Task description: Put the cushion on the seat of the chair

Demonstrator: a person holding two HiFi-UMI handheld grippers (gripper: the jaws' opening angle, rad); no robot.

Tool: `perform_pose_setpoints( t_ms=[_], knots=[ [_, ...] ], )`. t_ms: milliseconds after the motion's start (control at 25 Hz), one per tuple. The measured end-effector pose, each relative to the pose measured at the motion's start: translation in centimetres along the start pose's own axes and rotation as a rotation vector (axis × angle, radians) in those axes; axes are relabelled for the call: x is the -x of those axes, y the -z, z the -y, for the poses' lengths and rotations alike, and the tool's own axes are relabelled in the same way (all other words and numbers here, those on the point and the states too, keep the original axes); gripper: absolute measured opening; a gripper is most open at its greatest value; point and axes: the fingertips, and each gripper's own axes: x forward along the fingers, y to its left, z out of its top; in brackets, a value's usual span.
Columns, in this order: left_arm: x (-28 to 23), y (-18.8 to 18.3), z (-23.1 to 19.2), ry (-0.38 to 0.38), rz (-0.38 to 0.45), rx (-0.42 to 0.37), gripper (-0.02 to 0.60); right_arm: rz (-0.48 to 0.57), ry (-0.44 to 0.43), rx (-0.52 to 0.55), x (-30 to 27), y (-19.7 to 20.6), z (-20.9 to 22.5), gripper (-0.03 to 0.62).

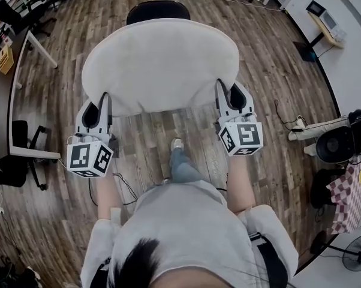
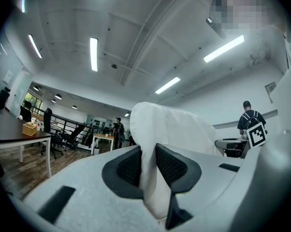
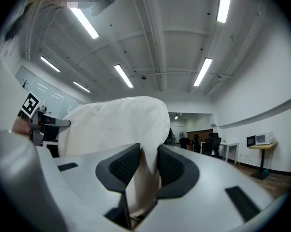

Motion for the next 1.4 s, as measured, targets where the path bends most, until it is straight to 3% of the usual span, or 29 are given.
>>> perform_pose_setpoints(
  t_ms=[800, 1400],
  knots=[
    [-19.7, -0.4, -4.3, -0.088, 0.007, -0.033, 0.067, 0.02, -0.082, -0.038, -20.2, 1.7, 10.1, 0.083],
    [-26.0, 1.8, -7.1, -0.111, -0.029, -0.008, 0.067, -0.005, -0.098, -0.078, -27.0, 4.6, 12.6, 0.086]
  ],
)
